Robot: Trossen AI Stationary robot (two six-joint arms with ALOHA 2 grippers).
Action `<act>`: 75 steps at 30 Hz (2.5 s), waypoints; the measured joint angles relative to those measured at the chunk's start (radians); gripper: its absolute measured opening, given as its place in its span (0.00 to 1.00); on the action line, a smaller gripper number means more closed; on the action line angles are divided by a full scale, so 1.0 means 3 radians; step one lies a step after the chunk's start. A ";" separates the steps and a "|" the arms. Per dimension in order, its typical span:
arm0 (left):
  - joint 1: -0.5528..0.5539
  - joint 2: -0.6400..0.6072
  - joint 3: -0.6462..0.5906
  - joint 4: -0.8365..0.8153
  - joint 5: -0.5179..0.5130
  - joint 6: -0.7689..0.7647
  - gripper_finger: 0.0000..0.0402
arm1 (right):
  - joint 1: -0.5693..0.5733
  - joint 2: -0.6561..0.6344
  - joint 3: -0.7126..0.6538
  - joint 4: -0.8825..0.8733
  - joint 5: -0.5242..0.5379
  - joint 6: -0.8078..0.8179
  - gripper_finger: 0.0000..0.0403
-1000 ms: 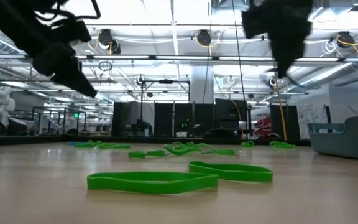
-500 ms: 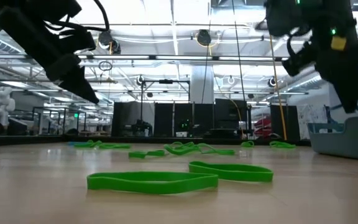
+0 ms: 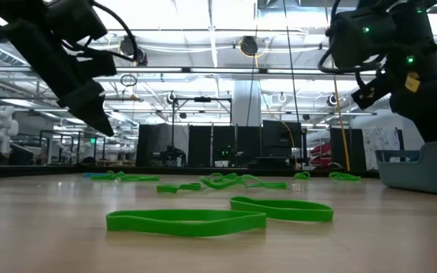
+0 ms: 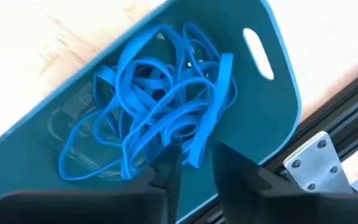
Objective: Sort rubber bands into baskets
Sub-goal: Put the blue rubber band into the dark blue bin
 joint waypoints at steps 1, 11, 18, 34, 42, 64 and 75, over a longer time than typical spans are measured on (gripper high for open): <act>0.0037 0.0000 0.0000 -0.0016 0.0000 -0.0031 0.58 | -0.0006 0.0000 0.0014 0.0003 -0.0002 -0.0027 0.23; 0.0523 0.0224 0.0000 -0.0241 0.0273 -0.0259 0.58 | -0.0041 0.0000 0.0330 -0.0207 -0.0149 -0.0321 0.46; 0.0753 0.0628 0.0000 -0.0076 0.0391 -0.0001 0.58 | -0.0041 0.0000 0.0599 -0.0351 -0.0118 -0.0451 0.51; 0.1209 0.1150 0.0011 0.0245 0.0835 0.0271 0.57 | -0.0038 0.0000 0.0895 -0.0380 -0.0120 -0.0504 0.51; 0.1386 0.1161 0.0012 0.0267 0.1148 0.0295 0.27 | -0.0038 0.0000 0.1265 -0.0375 -0.0115 -0.0546 0.51; 0.0856 -0.0186 -0.0008 0.0370 0.2117 0.0439 0.01 | 0.0361 0.0061 0.1599 0.2317 0.0798 -0.2444 0.51; -0.0135 -0.0445 -0.0004 0.1417 0.2440 0.0263 0.00 | 0.0319 0.0819 0.1593 0.3914 0.0499 -0.3781 0.51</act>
